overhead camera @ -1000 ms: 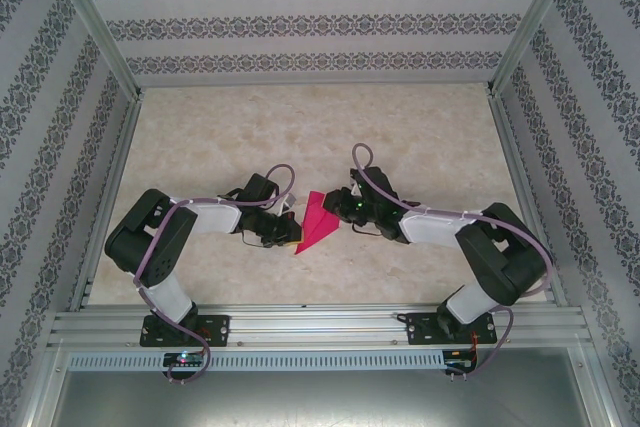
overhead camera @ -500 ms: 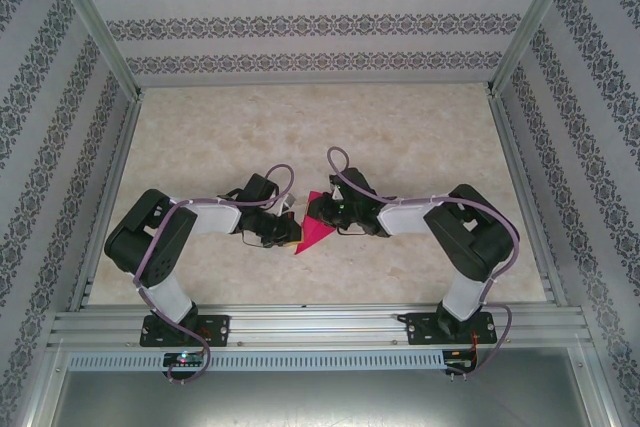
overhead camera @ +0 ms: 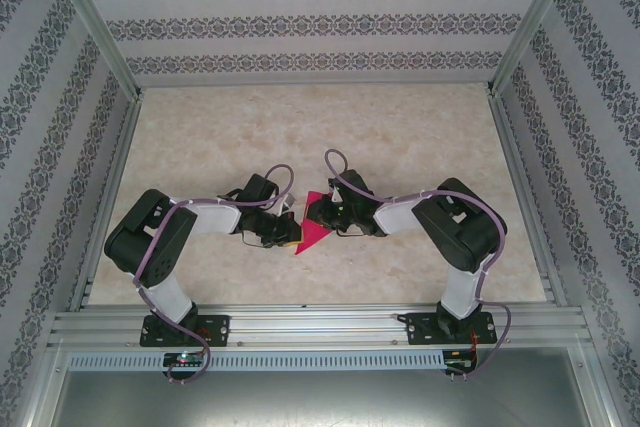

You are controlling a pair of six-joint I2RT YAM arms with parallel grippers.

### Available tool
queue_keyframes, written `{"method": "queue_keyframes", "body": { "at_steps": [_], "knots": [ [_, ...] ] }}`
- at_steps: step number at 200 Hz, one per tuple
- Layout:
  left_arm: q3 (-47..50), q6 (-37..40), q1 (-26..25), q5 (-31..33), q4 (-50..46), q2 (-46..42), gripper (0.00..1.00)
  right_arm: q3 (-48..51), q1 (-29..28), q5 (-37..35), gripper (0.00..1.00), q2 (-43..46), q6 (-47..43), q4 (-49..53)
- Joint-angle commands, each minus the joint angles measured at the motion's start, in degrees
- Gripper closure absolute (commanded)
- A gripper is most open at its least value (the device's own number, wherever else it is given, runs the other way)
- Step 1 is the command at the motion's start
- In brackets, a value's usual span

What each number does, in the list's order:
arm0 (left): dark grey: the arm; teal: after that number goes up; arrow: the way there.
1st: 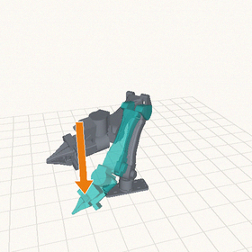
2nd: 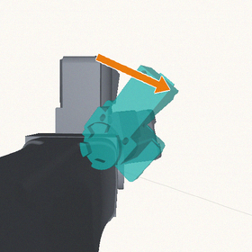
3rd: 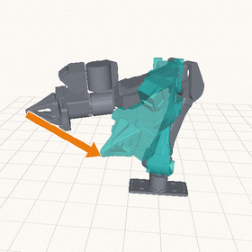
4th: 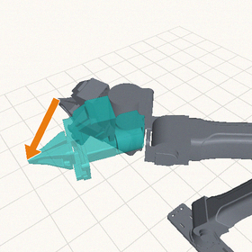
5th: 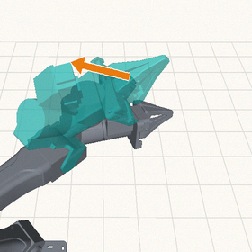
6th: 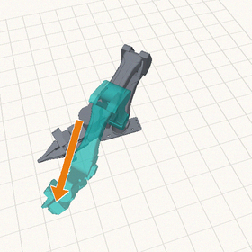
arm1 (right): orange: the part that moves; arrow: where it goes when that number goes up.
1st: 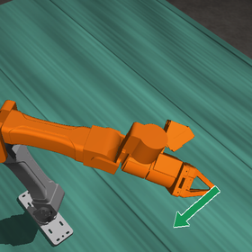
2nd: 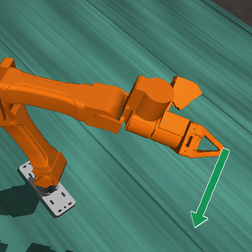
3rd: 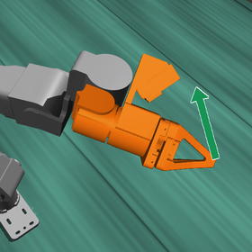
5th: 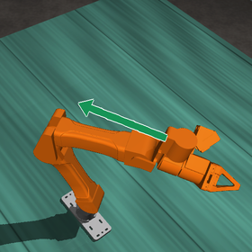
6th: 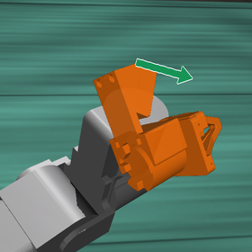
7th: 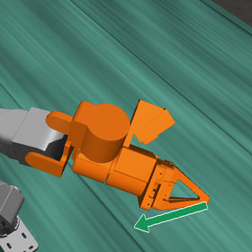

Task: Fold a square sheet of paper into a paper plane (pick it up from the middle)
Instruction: Fourth fold the wing at the center of the table.

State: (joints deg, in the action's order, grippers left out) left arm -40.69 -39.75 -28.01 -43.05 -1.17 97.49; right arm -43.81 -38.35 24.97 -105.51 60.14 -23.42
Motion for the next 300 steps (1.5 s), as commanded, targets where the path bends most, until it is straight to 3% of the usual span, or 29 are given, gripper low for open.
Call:
{"method": "queue_keyframes", "body": {
  "at_steps": [1,67,134,215,260,300],
  "knots": [
    [1.55,-0.73,0.61,1.3,-0.41,-0.55,1.0,0.29,0.67,0.49,0.82,-0.75,0.16,1.42],
    [3.75,-3.62,0.76,2.53,2.94,-2.15,1.0,0.81,1.54,0.84,0.78,5.23,-1.82,1.26],
    [4.73,-5.26,1.19,2.48,4.66,-2.04,1.0,-3.3,0.26,5.83,0.81,-0.74,-1.53,0.31],
    [4.6,-4.95,1.42,2.97,3.4,-2.12,1.0,-2.85,0.65,4.67,0.82,-5.12,-0.95,2.75],
    [3.89,-3.27,1.42,2.49,-0.63,-4.67,0.87,-2.79,0.68,2.85,0.83,-4.28,-1.81,6.9],
    [3.36,-2.74,1.28,1.09,-3.07,-5.7,0.86,-3.04,0.64,2.53,0.83,-3.91,-2.39,8.21]
  ]
}}
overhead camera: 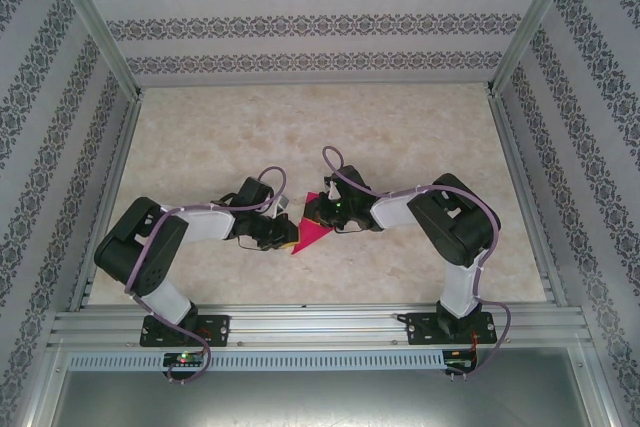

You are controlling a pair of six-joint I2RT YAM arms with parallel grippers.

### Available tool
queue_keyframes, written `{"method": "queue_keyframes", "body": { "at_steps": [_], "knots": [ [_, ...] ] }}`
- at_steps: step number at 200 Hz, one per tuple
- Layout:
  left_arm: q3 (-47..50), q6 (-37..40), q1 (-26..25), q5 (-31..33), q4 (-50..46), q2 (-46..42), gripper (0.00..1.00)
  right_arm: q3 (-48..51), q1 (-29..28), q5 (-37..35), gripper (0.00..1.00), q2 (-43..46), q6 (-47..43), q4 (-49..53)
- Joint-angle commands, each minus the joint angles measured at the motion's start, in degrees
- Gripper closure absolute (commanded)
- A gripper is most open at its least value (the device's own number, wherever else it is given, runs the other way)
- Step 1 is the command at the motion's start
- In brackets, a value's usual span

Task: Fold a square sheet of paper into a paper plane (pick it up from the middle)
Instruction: Fourth fold the wing at the center of the table.

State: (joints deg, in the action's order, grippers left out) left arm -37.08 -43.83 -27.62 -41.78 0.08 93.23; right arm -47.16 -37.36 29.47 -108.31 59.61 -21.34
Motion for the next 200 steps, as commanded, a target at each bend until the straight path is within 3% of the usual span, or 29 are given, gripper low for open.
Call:
{"method": "queue_keyframes", "body": {
  "at_steps": [1,116,200],
  "knots": [
    [-0.26,1.37,0.85,-0.16,-4.44,-1.45,0.86,0.26,-0.34,-1.97,0.83,-1.16,-1.87,6.13],
    [-1.33,1.95,0.38,4.25,-13.45,1.48,0.97,-0.39,-0.77,-2.41,0.83,-1.4,-2.38,7.85],
    [-1.4,2.83,-0.24,4.04,-16.51,-1.16,0.88,-0.74,-0.93,-2.85,0.83,-1.46,-2.75,9.02]
  ]
}}
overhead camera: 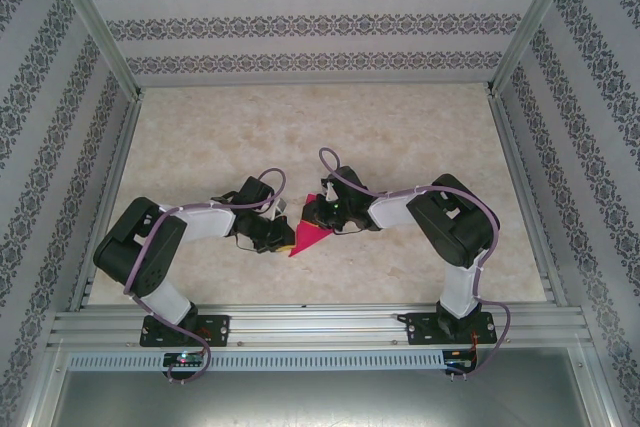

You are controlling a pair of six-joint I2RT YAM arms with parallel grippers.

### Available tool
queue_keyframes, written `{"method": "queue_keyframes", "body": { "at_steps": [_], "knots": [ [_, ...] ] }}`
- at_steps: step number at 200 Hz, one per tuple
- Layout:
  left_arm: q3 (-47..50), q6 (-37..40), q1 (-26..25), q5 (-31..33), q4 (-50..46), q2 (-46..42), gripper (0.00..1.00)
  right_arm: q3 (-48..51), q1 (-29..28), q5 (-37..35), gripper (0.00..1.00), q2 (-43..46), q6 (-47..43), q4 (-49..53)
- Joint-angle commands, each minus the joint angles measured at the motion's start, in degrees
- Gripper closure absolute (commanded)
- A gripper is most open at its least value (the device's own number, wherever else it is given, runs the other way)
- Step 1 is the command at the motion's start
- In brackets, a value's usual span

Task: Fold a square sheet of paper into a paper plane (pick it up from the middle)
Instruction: Fourth fold the wing at the center of the table.

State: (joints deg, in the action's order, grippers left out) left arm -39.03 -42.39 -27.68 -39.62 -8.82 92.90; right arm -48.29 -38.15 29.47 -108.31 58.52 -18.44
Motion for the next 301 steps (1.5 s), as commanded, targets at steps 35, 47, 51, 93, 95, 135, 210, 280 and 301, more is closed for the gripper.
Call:
{"method": "queue_keyframes", "body": {
  "at_steps": [35,47,51,93,95,135,210,280,301],
  "knots": [
    [0.61,1.35,-0.18,2.52,-8.66,-0.93,0.88,0.14,-0.14,-2.84,0.84,-1.59,-1.92,6.55],
    [0.72,1.41,-0.18,2.61,-8.8,-1.39,0.89,0.13,-0.09,-2.93,0.84,-1.7,-2.07,6.57],
    [0.76,1.42,-0.23,2.61,-8.84,-1.4,0.89,0.13,-0.12,-2.93,0.84,-1.73,-2.06,6.67],
    [0.82,1.54,-0.19,2.45,-9.55,0.75,0.92,0.05,-0.17,-2.94,0.84,-2.25,-1.93,6.84],
    [0.82,1.53,-0.23,2.44,-9.59,0.93,0.92,0.02,-0.1,-2.93,0.84,-2.3,-1.92,6.86],
    [-1.06,3.9,-0.98,4.85,-15.75,3.25,0.92,-0.39,-0.18,-3.02,0.84,-2.26,-2.18,7.51],
    [-3.86,4.42,-4.69,13.16,-22.85,3.47,0.96,-0.53,-0.33,-3.56,0.84,-2.17,-2.35,8.32],
    [-7.48,4.6,-8.64,22.96,-29.88,2.86,0.92,-0.75,-0.32,-3.96,0.84,-2.08,-2.54,9.22],
    [-8.0,4.21,-9.56,24.55,-30.66,0.97,0.9,-0.73,-0.34,-3.99,0.84,-2.16,-2.56,9.38]
  ]
}}
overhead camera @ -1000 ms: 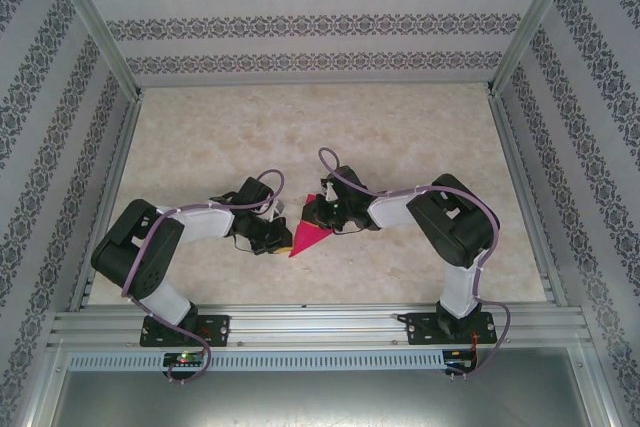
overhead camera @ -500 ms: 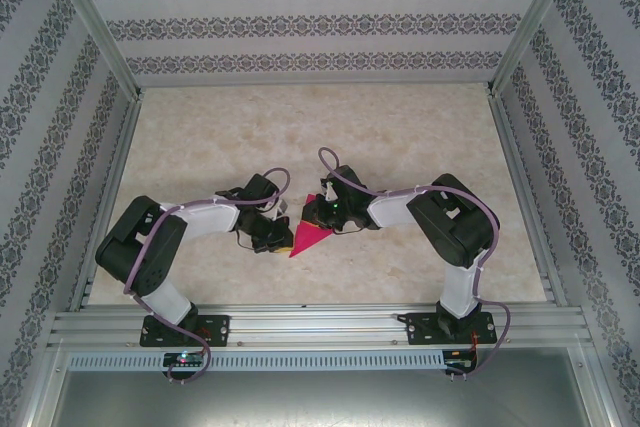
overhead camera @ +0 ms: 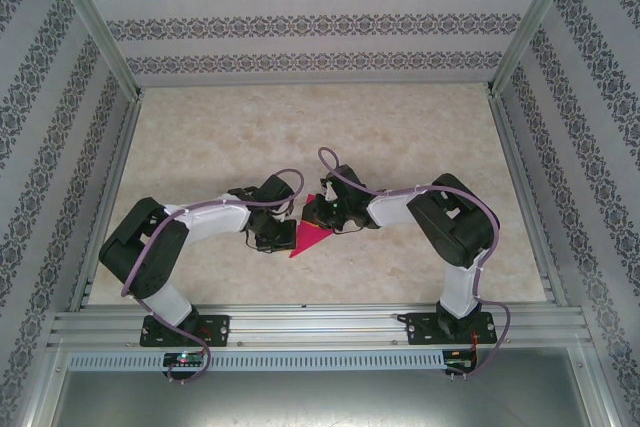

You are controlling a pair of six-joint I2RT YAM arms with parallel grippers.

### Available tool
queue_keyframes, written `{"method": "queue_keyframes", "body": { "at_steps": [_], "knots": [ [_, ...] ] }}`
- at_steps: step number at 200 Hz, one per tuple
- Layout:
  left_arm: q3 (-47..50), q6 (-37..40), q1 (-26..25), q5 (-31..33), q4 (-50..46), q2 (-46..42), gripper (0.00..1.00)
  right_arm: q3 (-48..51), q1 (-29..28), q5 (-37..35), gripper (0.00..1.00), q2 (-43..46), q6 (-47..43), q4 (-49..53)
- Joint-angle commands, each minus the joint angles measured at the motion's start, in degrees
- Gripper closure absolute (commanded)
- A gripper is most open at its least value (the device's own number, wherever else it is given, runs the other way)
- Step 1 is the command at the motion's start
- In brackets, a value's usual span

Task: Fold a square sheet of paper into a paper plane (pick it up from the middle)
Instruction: Fourth fold the wing at the center of the table.

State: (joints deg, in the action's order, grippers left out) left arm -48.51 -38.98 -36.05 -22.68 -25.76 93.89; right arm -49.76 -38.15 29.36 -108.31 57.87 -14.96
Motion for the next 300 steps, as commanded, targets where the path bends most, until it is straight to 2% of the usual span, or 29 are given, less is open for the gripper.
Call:
{"method": "queue_keyframes", "body": {
  "at_steps": [1,55,66,80,107,146,300],
  "knots": [
    [1.45,0.78,-1.2,7.63,-13.67,-0.15,0.89,0.77,-0.34,-3.92,0.84,-2.17,-1.94,5.91],
    [0.44,-0.91,-0.97,9.86,-12.47,-12.96,0.85,0.89,-0.38,-3.87,0.85,-2.34,-1.97,6.11],
    [1.22,-1.6,-0.48,8.5,-9.74,-14.94,0.85,1.0,-0.38,-3.86,0.85,-2.28,-1.97,6.0],
    [2.4,-1.39,0.16,3.62,-4.67,-16.18,0.85,1.12,-0.4,-3.83,0.84,-2.18,-1.97,6.12],
    [2.78,-0.25,0.98,-4.79,1.7,-13.68,0.86,0.91,-0.43,-3.7,0.84,-2.45,-2.06,6.0],
    [3.36,-0.47,1.25,-11.16,7.35,-8.18,0.86,1.49,-0.51,-3.68,0.85,-3.44,-1.31,4.89],
    [5.95,-1.06,2.83,-11.84,9.36,0.5,0.87,2.54,-0.36,-4.17,0.86,-3.84,-1.05,5.07]
  ]
}}
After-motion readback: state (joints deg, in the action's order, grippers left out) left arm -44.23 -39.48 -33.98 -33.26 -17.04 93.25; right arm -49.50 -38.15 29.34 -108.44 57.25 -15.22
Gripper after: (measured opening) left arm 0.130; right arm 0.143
